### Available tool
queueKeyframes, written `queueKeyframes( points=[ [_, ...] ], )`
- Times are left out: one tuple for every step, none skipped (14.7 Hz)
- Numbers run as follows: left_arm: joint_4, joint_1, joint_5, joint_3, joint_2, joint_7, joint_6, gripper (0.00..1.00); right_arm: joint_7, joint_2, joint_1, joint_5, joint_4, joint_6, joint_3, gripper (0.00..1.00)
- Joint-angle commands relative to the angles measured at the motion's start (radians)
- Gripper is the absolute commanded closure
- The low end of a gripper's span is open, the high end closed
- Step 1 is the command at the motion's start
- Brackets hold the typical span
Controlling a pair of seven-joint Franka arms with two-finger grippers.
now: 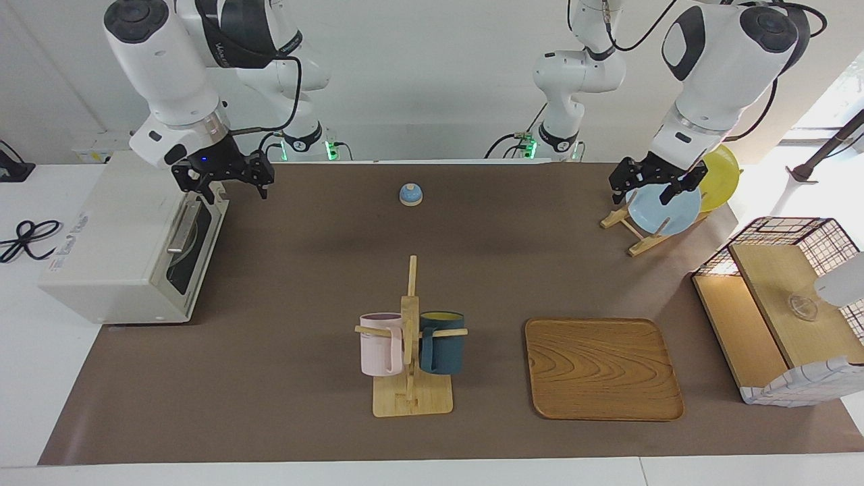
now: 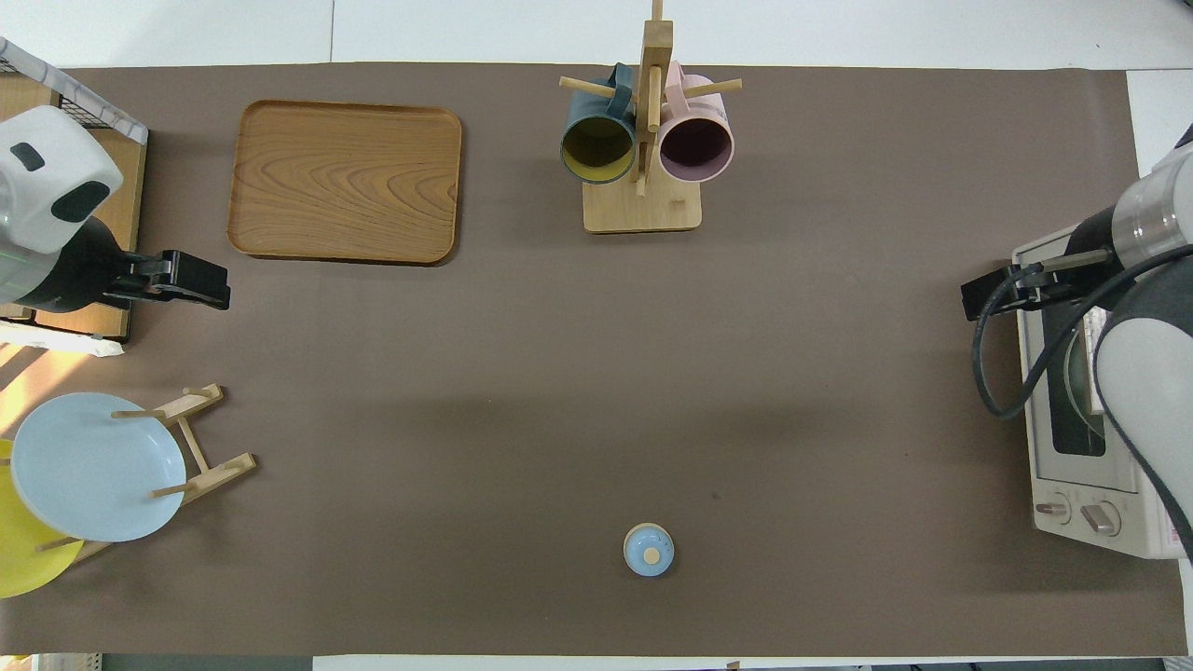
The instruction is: Put corn in oven
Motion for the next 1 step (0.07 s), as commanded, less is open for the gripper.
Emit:
queueKeyframes(
  points=[
    [-0.015, 0.008, 0.019, -0.006, -0.018, -0.011, 0.004, 0.00, 0.019, 0.024, 0.005, 0.021, 0.057, -0.055, -0.021, 0.00]
  ],
)
